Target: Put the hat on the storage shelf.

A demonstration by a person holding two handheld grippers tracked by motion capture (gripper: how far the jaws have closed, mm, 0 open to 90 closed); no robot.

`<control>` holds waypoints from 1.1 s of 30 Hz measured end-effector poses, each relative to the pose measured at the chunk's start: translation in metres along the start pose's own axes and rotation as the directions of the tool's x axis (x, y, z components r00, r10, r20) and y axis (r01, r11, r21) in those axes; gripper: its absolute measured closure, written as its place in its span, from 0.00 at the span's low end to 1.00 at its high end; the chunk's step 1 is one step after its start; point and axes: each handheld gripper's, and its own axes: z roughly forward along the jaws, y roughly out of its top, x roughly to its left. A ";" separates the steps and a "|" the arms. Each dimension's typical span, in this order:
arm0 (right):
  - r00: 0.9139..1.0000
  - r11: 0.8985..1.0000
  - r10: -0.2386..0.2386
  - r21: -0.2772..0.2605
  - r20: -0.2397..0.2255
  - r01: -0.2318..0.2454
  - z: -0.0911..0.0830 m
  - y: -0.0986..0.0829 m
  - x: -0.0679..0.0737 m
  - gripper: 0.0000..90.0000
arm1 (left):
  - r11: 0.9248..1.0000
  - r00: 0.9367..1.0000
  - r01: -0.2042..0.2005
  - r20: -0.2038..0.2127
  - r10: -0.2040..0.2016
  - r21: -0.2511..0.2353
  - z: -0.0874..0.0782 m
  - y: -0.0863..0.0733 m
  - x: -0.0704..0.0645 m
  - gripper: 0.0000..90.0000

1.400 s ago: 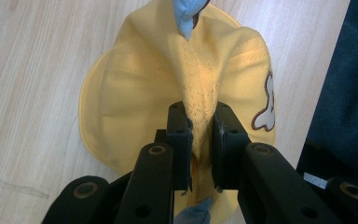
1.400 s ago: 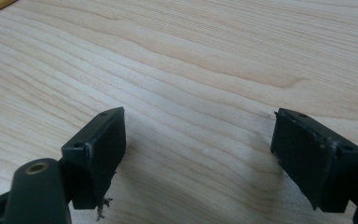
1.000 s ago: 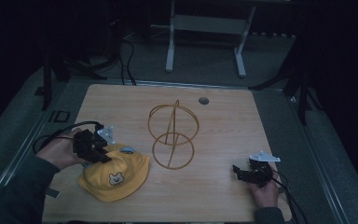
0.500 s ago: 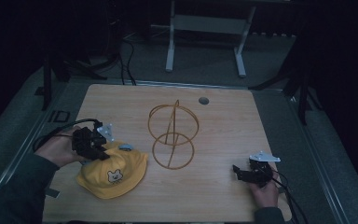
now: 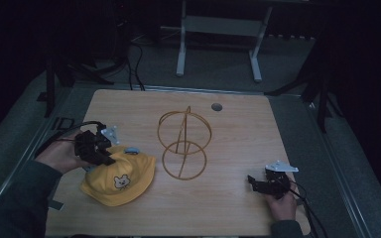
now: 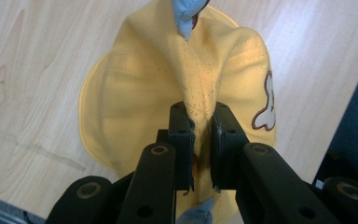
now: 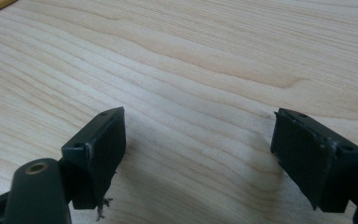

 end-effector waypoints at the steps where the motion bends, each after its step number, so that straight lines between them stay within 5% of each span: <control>1: 1.000 1.000 0.001 0.000 0.000 -0.001 0.000 0.000 0.000 0.20 | 1.000 1.000 0.006 -0.008 -0.006 0.004 0.000 0.000 0.001 0.90; 16: 1.000 1.000 -0.002 0.000 0.000 0.002 0.000 0.000 0.000 0.20 | 0.996 0.996 0.087 -0.032 -0.088 -0.015 -0.002 0.000 0.013 0.90; 33: 1.000 1.000 -0.003 -0.001 0.000 0.003 0.000 0.000 0.000 0.20 | 0.992 0.992 0.117 -0.036 -0.119 -0.050 -0.005 0.004 0.022 0.90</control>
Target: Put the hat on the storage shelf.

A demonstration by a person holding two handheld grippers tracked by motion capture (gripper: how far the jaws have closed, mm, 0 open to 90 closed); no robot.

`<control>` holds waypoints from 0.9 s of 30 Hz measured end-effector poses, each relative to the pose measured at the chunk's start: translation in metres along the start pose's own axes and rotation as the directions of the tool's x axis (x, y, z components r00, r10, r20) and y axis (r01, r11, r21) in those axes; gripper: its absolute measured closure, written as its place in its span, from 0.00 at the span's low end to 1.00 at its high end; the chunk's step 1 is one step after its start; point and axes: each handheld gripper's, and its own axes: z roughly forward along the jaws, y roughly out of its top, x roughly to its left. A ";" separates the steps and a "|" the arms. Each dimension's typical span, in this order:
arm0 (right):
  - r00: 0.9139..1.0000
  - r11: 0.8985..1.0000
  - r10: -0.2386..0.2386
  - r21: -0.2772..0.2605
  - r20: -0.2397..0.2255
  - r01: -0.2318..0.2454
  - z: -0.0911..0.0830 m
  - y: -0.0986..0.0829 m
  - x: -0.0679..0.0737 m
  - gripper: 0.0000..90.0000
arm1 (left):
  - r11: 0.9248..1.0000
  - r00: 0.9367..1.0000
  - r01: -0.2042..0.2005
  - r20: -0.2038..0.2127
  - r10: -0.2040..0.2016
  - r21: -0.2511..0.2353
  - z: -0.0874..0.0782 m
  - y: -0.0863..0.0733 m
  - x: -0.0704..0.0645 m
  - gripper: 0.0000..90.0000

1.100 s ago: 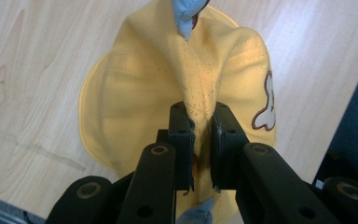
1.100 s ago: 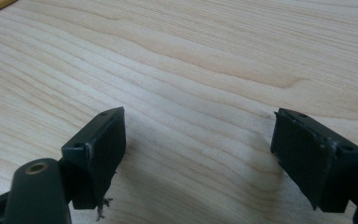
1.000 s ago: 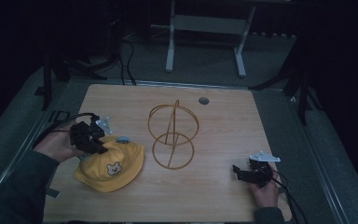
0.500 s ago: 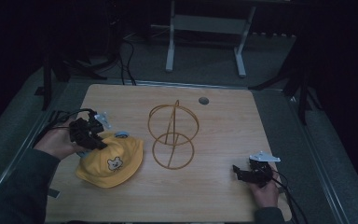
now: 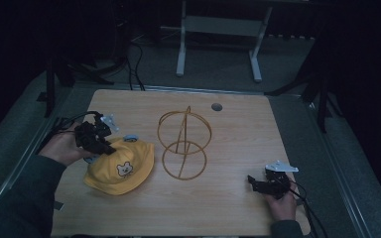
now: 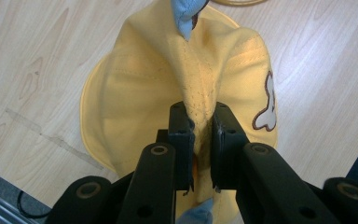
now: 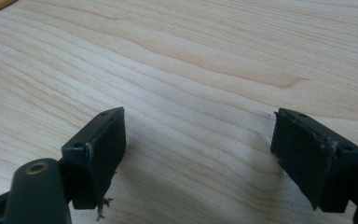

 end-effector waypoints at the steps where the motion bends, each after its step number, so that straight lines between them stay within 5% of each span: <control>1: 1.000 1.000 -0.001 0.001 0.000 0.001 0.000 0.000 0.000 0.20 | 1.000 1.000 0.000 0.000 0.000 0.000 0.000 0.000 0.000 0.90; 27: 1.000 1.000 0.000 0.000 0.000 0.000 0.000 0.000 0.000 0.20 | 0.998 1.000 0.016 0.022 -0.014 -0.066 -0.017 -0.004 0.008 0.90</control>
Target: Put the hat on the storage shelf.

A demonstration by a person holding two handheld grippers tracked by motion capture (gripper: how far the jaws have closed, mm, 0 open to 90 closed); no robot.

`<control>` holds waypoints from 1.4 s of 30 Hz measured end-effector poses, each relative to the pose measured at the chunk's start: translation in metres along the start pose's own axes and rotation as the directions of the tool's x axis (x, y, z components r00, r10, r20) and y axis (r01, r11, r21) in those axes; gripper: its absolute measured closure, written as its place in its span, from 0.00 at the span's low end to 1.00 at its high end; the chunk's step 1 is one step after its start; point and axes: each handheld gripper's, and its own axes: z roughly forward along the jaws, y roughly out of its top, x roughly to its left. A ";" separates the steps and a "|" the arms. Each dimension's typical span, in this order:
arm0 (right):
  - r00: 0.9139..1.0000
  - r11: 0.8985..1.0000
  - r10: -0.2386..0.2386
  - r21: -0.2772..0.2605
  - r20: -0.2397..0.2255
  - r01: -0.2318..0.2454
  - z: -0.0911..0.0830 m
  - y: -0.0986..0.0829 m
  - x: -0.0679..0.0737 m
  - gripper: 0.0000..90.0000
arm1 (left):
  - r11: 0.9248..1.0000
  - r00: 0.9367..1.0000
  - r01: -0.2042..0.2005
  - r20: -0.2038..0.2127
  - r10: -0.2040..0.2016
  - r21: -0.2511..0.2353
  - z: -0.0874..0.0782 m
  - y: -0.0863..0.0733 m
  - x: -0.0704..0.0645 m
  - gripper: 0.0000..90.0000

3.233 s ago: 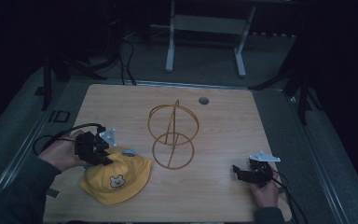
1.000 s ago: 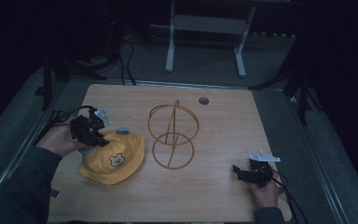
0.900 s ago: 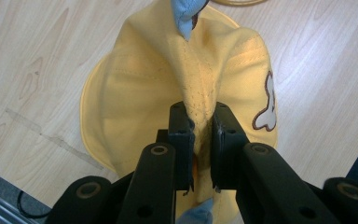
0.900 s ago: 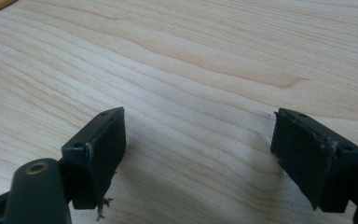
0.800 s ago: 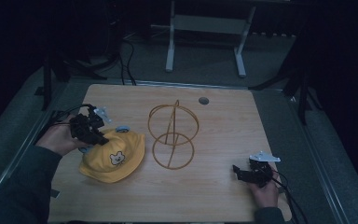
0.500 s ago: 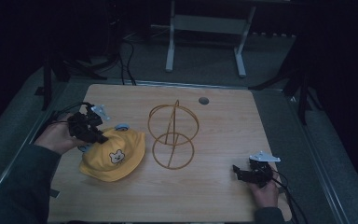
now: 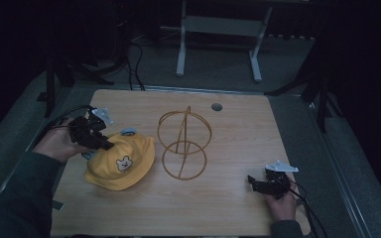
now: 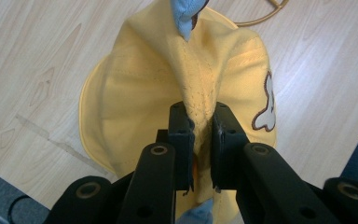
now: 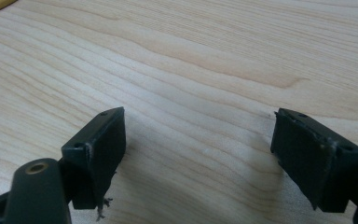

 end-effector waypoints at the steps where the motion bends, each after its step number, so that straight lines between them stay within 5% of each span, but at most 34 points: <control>1: 1.000 1.000 0.000 0.000 0.000 0.000 0.000 0.000 0.000 0.20 | 1.000 1.000 0.000 0.000 0.000 0.000 0.000 0.000 0.000 0.89; 42: 1.000 1.000 0.002 0.001 0.000 -0.002 0.000 0.000 0.000 0.20 | 0.988 0.998 0.001 0.063 0.009 -0.157 -0.035 -0.004 0.011 0.90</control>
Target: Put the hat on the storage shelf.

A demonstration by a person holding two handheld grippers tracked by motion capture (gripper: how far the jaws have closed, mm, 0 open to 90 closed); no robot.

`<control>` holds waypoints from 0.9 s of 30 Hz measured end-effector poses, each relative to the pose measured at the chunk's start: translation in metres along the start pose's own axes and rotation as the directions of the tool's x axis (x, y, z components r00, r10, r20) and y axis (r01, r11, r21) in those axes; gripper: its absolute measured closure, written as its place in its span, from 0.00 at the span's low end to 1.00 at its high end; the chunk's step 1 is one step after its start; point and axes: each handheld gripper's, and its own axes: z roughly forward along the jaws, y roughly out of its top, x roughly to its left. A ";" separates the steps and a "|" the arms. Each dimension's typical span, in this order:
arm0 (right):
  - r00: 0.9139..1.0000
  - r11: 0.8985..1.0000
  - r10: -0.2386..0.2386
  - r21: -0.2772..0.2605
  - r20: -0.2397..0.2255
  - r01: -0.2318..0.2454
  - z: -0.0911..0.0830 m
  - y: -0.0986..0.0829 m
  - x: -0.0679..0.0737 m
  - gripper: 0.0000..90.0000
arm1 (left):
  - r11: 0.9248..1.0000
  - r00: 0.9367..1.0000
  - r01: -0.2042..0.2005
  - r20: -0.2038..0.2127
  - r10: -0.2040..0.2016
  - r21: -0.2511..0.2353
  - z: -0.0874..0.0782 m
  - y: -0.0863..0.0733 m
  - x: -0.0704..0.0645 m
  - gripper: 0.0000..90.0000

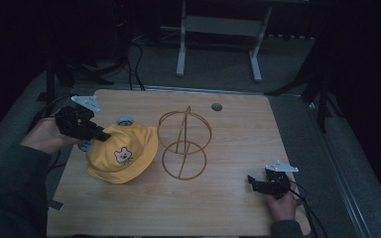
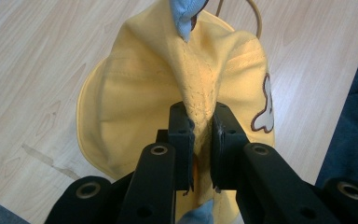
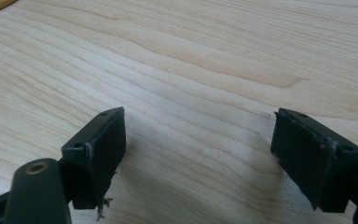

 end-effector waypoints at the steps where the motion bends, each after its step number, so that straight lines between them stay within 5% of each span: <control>1: 1.000 1.000 0.000 0.000 0.000 0.000 0.000 0.000 0.000 0.20 | 1.000 1.000 -0.003 0.000 0.003 -0.002 -0.001 0.000 0.000 0.90; 27: 1.000 1.000 0.000 0.001 0.000 0.000 0.000 0.000 0.000 0.20 | 0.999 1.000 0.001 0.012 0.000 -0.054 -0.025 0.011 0.010 0.90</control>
